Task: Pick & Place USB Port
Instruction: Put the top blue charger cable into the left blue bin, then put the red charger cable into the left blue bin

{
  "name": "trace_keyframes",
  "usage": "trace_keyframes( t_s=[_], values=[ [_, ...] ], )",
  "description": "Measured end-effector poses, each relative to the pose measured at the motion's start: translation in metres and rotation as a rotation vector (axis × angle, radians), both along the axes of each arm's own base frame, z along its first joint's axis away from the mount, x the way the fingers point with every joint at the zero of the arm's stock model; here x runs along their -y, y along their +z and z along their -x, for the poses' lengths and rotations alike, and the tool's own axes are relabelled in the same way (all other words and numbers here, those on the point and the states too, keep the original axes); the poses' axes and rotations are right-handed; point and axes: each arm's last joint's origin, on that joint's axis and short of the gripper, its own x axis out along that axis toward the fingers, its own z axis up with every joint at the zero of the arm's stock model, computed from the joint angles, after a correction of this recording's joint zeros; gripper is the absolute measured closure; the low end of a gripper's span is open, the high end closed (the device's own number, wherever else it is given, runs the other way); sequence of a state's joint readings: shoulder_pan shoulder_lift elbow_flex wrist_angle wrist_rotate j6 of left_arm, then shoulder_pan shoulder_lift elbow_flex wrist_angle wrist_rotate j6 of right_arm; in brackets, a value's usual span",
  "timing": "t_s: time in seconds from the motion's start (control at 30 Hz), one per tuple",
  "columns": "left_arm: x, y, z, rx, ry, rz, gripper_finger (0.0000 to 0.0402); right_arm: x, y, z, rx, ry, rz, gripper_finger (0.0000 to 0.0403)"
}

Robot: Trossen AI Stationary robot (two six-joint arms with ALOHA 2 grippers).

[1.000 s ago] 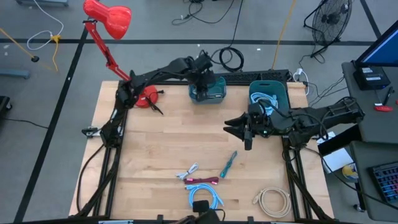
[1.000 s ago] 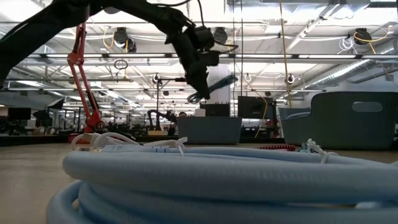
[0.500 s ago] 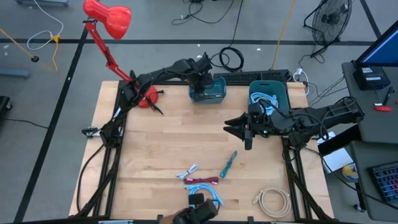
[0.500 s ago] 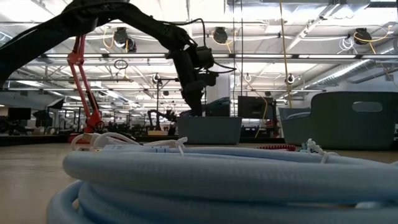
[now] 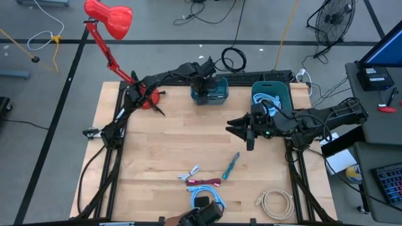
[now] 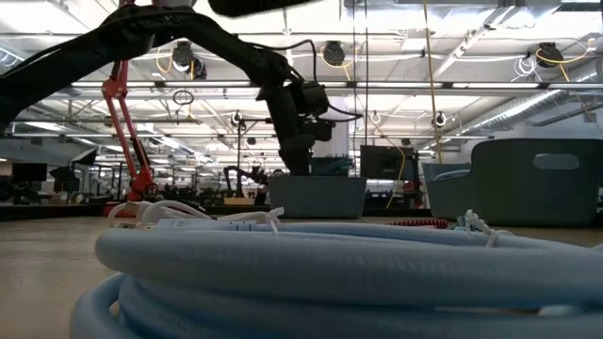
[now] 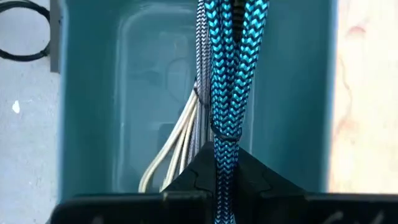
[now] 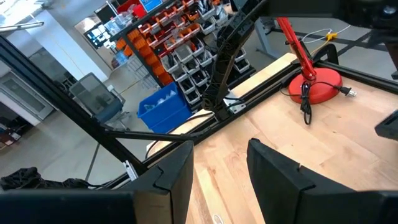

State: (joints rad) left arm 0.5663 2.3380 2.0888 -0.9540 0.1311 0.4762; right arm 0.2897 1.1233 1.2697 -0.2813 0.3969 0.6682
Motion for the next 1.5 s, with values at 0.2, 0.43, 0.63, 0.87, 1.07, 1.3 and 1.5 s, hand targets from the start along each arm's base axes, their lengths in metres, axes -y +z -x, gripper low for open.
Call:
trace_keyframes(
  t_s=[0.2, 0.43, 0.63, 0.87, 1.07, 1.3, 1.5],
  values=[
    [0.003, -0.012, -0.006, -0.014, -0.011, 0.001, 0.0385, 0.0, 0.0, 0.0, -0.001, 0.0, 0.0, 0.0264],
    [0.009, -0.015, -0.009, -0.073, 0.031, -0.062, 0.0331, 0.0, 0.0, 0.0, -0.001, 0.0, 0.0, 0.0264],
    [0.011, -0.015, -0.01, -0.091, 0.028, -0.096, 0.0285, 0.0, 0.0, 0.0, -0.001, 0.0, 0.0, 0.0264],
    [0.015, -0.006, -0.014, -0.141, 0.059, -0.244, 0.0267, 0.0, 0.0, 0.0, -0.001, 0.0, -0.001, 0.0264],
    [0.013, 0.044, -0.017, -0.061, 0.088, -0.291, 0.026, 0.0, 0.0, 0.0, -0.001, 0.0, -0.001, 0.0264],
    [0.027, 0.109, -0.004, 0.146, 0.183, -0.218, 0.0259, 0.0, 0.0, 0.0, -0.001, 0.002, 0.008, 0.0264],
    [0.064, 0.153, 0.009, 0.265, 0.15, -0.059, 0.0259, 0.0, 0.0, 0.0, -0.008, 0.008, 0.033, 0.0264]
  ],
)
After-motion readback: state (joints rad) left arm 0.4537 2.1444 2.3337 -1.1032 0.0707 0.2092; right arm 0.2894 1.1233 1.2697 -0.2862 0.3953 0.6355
